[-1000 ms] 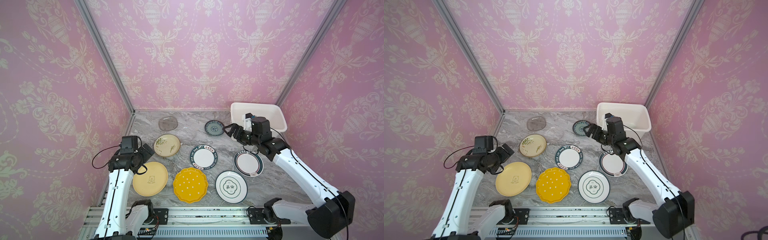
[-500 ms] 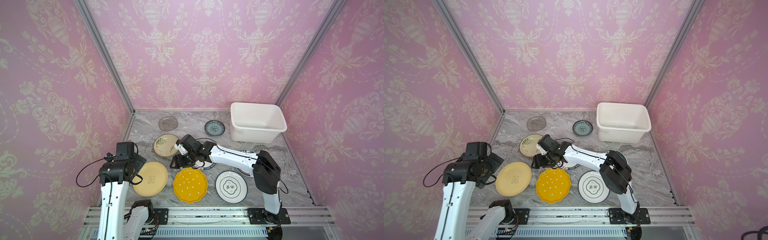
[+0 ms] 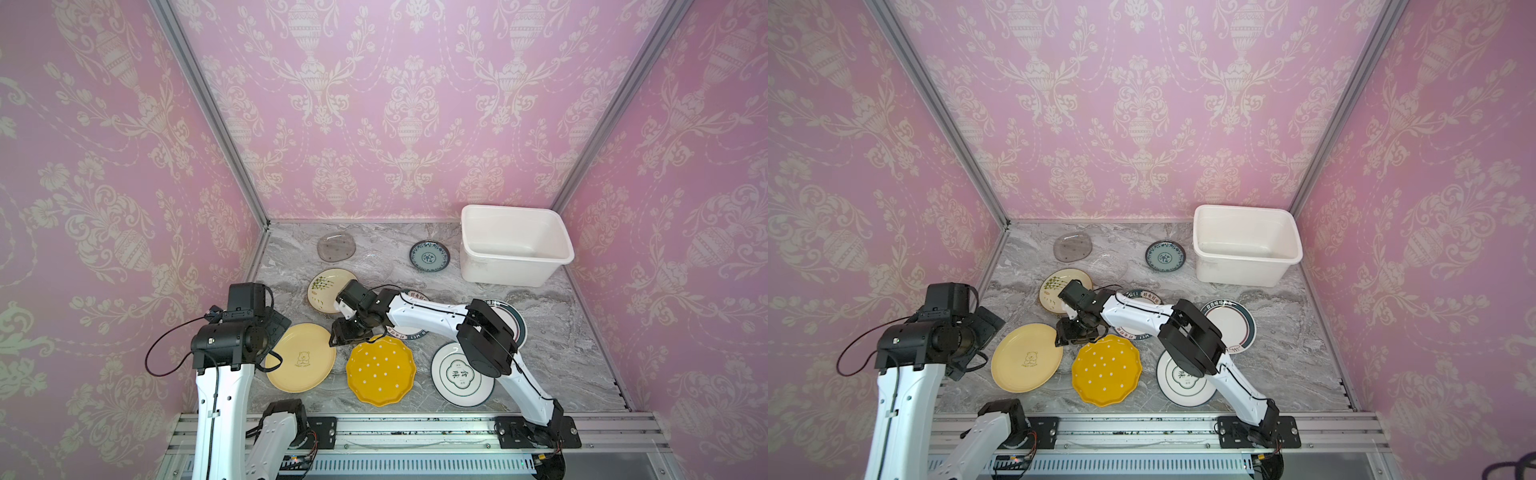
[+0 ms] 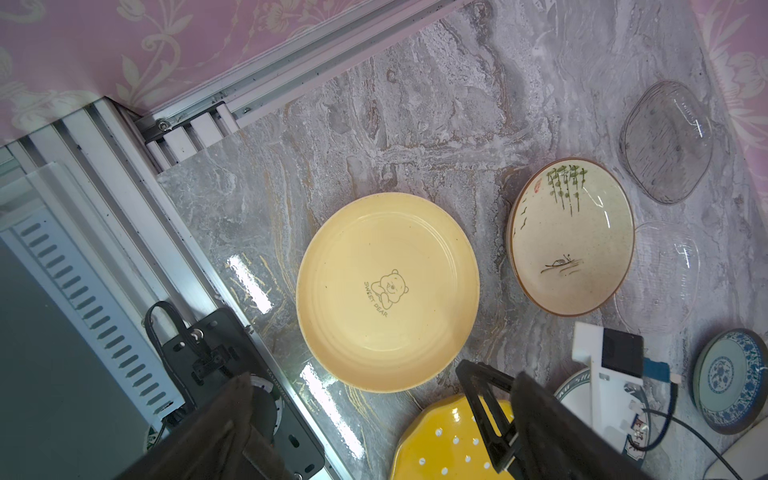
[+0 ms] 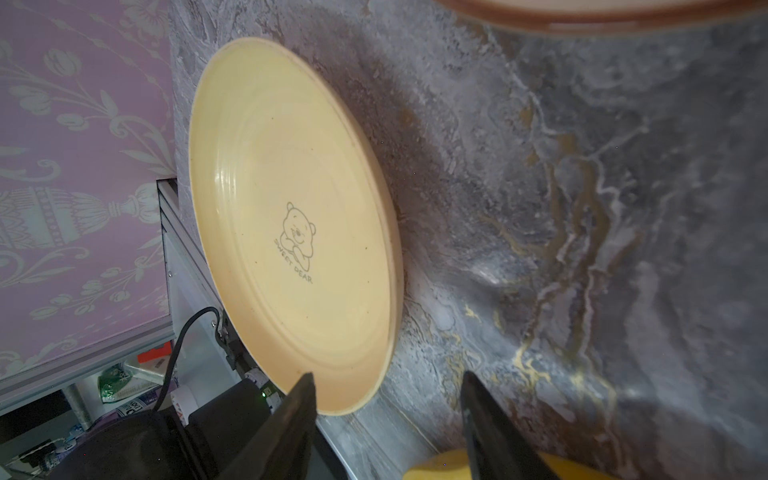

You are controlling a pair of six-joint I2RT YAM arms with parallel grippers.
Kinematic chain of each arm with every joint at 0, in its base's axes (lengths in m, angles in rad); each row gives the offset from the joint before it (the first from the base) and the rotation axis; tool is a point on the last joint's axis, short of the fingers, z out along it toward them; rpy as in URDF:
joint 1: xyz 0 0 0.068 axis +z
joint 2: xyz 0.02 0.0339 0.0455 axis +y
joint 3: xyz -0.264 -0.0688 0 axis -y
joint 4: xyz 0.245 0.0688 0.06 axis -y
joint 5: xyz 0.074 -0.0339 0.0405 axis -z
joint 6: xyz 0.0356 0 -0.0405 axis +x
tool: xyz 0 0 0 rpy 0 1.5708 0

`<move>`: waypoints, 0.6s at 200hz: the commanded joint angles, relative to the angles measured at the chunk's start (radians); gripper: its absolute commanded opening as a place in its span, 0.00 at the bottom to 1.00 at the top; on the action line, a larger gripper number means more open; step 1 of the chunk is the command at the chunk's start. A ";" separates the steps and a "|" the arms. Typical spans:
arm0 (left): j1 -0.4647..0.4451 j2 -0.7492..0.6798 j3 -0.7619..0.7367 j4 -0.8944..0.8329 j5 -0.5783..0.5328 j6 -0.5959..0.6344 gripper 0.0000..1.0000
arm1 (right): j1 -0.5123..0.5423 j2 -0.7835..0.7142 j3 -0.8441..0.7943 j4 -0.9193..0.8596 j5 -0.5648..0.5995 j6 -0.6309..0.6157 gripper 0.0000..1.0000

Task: Place the plates into the plastic bin on the countertop
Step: 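Reach the right gripper across to the pale yellow bear plate's rim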

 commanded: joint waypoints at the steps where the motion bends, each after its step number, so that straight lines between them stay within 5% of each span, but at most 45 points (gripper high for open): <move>1: 0.006 0.011 0.024 -0.025 -0.004 0.031 0.99 | 0.008 0.036 0.045 -0.032 -0.021 0.018 0.53; 120: 0.006 0.068 0.036 0.021 0.012 0.051 0.99 | 0.008 0.173 0.186 -0.066 -0.077 0.031 0.12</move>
